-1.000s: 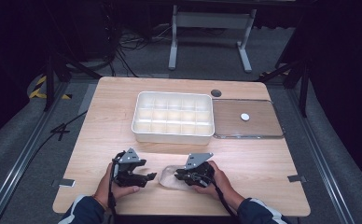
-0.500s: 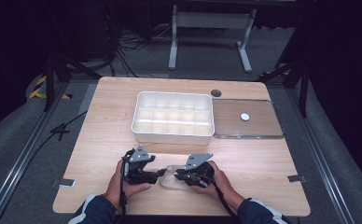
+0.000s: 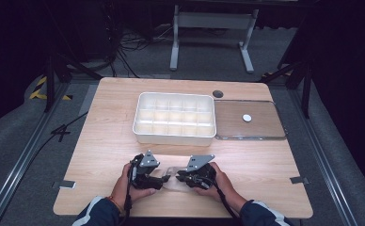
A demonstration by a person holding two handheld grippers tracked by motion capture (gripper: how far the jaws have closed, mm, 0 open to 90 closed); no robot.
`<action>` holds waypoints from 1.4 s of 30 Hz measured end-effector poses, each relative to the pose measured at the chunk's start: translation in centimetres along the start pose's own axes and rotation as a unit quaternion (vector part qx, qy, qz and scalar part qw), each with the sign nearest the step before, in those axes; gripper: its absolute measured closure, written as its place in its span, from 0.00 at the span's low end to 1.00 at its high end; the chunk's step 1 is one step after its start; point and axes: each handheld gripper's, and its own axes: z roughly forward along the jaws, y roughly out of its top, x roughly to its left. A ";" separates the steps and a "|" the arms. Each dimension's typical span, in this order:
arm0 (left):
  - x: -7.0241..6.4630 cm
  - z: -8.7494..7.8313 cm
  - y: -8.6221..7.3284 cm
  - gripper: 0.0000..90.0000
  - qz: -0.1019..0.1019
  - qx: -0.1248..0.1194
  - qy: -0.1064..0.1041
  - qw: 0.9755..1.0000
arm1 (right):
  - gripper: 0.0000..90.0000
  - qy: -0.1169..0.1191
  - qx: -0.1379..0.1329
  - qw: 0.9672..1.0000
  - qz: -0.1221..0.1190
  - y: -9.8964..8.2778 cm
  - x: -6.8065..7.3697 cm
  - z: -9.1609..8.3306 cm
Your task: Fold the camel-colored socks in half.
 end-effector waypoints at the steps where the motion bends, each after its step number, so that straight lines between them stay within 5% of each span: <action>1: -0.1 0.1 0.0 0.39 -0.003 0.006 0.000 1.000 | 0.88 0.001 0.000 1.000 0.000 0.0 0.0 0.0; 6: -0.2 0.5 -0.1 0.39 0.009 0.014 0.009 1.000 | 0.86 0.000 -0.001 1.000 -0.001 0.0 0.0 0.0; 10: -0.5 0.4 0.0 0.42 0.007 0.022 0.013 1.000 | 0.74 -0.027 0.015 0.999 -0.015 0.0 0.1 -0.6; 15: -0.7 0.4 0.1 0.48 0.009 0.022 0.010 1.000 | 0.73 -0.028 0.019 0.999 0.000 -0.7 -0.4 -1.4; 27: -0.2 0.6 0.3 0.88 -0.003 0.018 -0.041 0.999 | 0.73 -0.020 0.019 1.000 0.000 -0.6 -0.7 -1.2; 35: -0.9 0.2 0.5 0.93 0.013 0.006 -0.036 0.999 | 0.73 -0.023 0.025 0.999 -0.001 -0.4 -0.7 -1.1; 42: -1.3 -0.6 1.0 0.93 0.020 -0.028 -0.050 0.998 | 0.73 -0.030 0.024 0.999 -0.003 0.0 -0.7 -0.7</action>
